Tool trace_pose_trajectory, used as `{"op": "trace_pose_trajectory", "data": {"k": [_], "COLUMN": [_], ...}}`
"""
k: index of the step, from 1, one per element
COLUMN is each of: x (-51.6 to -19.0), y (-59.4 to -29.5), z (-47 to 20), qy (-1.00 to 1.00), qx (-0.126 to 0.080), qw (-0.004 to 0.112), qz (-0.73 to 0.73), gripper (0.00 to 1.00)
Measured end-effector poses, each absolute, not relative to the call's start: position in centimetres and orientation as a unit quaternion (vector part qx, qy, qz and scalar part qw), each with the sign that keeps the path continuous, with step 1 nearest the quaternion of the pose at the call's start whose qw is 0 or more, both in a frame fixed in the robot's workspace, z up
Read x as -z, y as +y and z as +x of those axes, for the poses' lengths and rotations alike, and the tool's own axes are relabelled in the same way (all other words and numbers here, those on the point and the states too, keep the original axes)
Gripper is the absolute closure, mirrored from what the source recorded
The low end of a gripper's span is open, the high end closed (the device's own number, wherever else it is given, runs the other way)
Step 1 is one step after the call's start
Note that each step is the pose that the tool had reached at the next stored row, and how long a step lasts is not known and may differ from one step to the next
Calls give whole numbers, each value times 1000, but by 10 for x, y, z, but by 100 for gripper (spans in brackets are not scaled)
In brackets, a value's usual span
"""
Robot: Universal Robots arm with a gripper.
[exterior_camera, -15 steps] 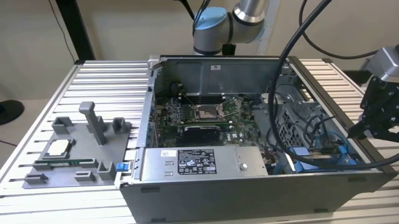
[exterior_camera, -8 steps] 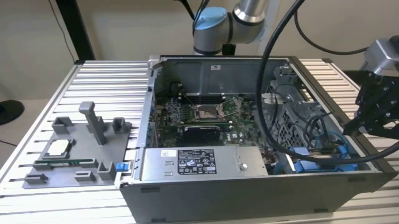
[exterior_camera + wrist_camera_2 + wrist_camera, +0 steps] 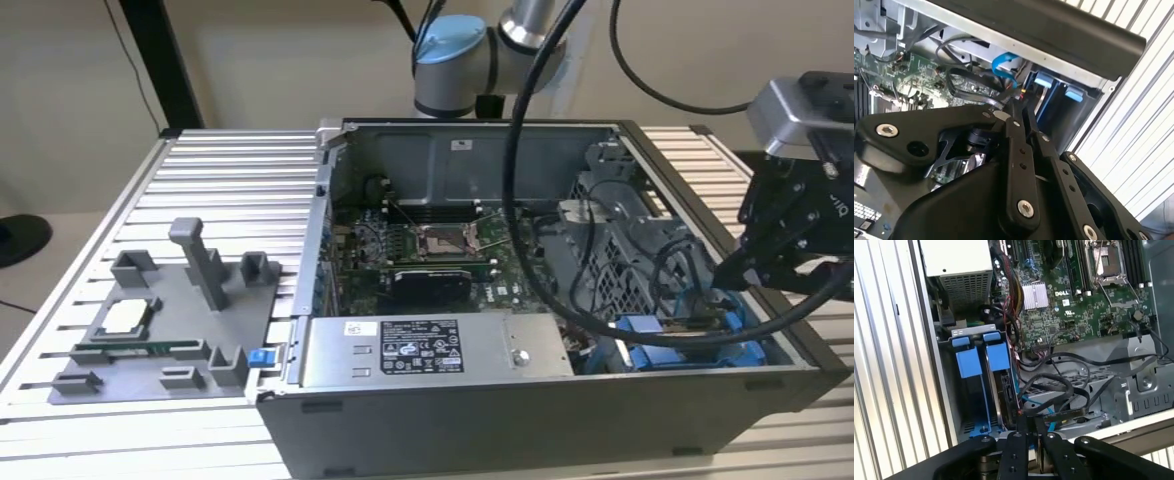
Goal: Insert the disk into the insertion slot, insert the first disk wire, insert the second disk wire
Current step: 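Insert the second disk wire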
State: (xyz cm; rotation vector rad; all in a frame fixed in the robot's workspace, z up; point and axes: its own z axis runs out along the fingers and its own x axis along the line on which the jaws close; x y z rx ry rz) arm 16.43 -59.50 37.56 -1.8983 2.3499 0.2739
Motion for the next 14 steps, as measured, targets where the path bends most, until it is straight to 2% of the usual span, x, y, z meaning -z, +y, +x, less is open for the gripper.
{"op": "trace_pose_trajectory", "data": {"k": [14], "x": [-373], "y": [-595], "z": [138], "qy": [774], "qx": [-85], "qw": [55], "qz": [-626], "gripper": [100]}}
